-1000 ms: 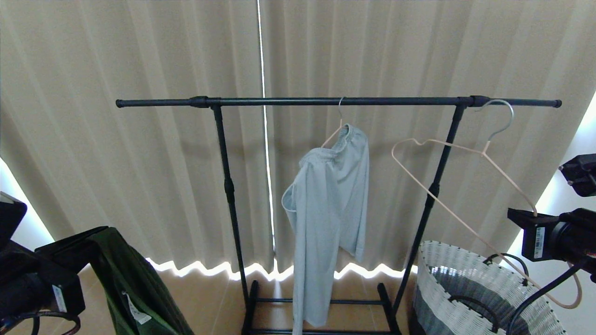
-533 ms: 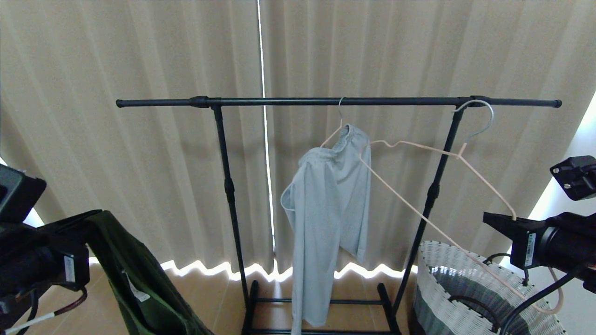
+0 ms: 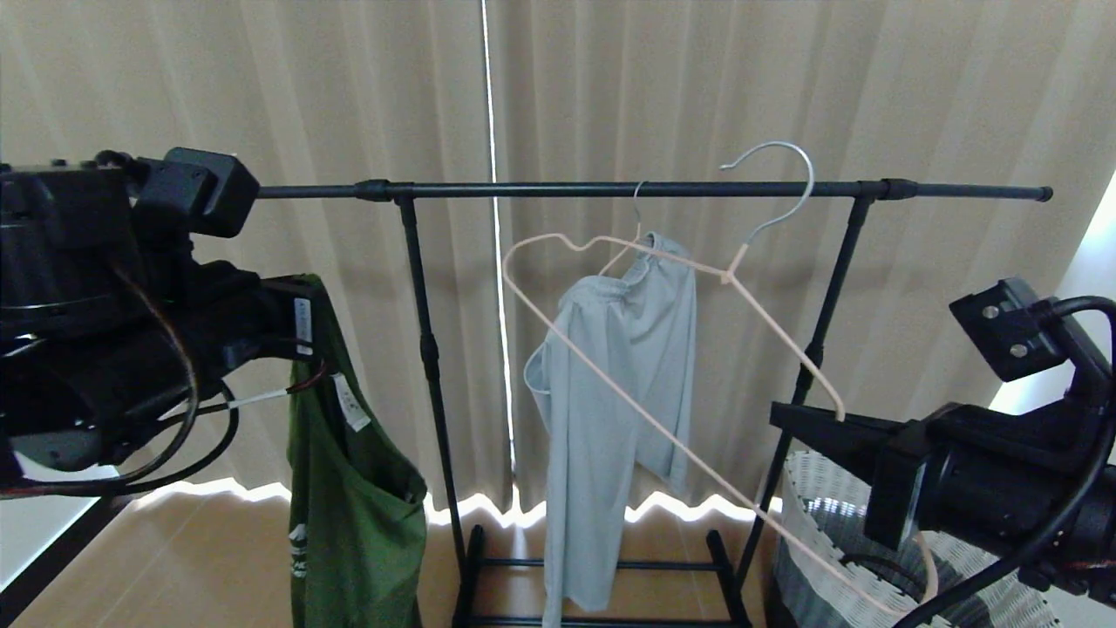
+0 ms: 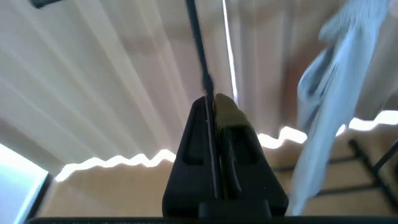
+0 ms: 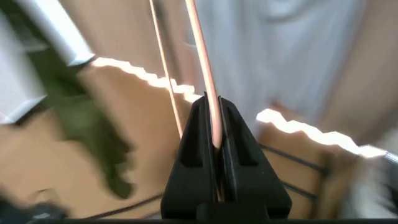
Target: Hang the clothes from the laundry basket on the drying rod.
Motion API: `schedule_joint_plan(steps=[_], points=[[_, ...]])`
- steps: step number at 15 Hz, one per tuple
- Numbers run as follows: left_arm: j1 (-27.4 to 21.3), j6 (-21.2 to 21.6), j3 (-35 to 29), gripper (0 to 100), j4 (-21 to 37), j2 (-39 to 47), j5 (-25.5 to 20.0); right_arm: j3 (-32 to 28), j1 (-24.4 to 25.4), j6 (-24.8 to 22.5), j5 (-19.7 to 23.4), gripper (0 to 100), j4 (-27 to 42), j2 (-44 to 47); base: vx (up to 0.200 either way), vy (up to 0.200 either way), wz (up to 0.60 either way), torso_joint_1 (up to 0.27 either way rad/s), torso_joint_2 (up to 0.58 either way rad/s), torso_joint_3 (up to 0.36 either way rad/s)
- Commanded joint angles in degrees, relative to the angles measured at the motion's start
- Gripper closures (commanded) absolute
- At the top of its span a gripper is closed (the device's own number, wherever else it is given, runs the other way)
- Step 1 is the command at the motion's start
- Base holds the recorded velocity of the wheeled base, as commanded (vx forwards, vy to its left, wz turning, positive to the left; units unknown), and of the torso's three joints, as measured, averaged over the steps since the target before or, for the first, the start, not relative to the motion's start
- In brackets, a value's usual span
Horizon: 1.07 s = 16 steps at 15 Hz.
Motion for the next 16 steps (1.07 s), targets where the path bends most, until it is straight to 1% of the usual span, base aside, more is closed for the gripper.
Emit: schedule_joint_plan(steps=[1, 3, 5, 11, 12, 14, 15, 16], points=[[-1.43, -1.55, -3.65, 100, -0.08, 5.71, 1.75, -0.01, 5.03, 0.21, -0.1, 100, -0.4, 3.77, 0.0, 0.0, 0.0, 0.0, 0.0, 0.0], [-1.6, -2.61, -4.35, 100, 0.01, 5.71, 1.84, -0.45, 8.02, 0.13, -0.1, 100, -0.84, 4.65, 0.0, 0.0, 0.0, 0.0, 0.0, 0.0], [-1.6, -2.69, -4.35, 100, -0.08, 5.71, 1.84, -0.54, 9.69, 0.04, -0.1, 100, -1.02, 4.65, 0.0, 0.0, 0.0, 0.0, 0.0, 0.0], [-1.69, -3.04, -4.44, 100, -0.17, 5.71, 1.84, -1.95, 10.65, 0.04, -0.1, 100, -1.11, 7.11, 0.0, 0.0, 0.0, 0.0, 0.0, 0.0], [-1.51, -3.04, -4.62, 100, -0.17, 5.8, 1.92, -1.86, 11.53, 0.13, -0.1, 100, -1.11, 7.02, 0.0, 0.0, 0.0, 0.0, 0.0, 0.0], [-1.25, -3.04, -5.32, 100, -0.17, 6.24, 2.54, -1.77, 12.23, 0.13, -0.1, 100, -1.11, 6.76, 0.0, 0.0, 0.0, 0.0, 0.0, 0.0], [-0.99, -3.04, -6.11, 100, -0.25, 7.2, 4.38, -1.95, 12.94, 0.13, -0.1, 100, -1.11, 6.76, 0.0, 0.0, 0.0, 0.0, 0.0, 0.0], [-0.81, -2.96, -6.29, 100, -0.25, 7.55, 4.82, -2.04, 13.2, 0.13, -0.1, 100, -1.11, 6.76, 0.0, 0.0, 0.0, 0.0, 0.0, 0.0]])
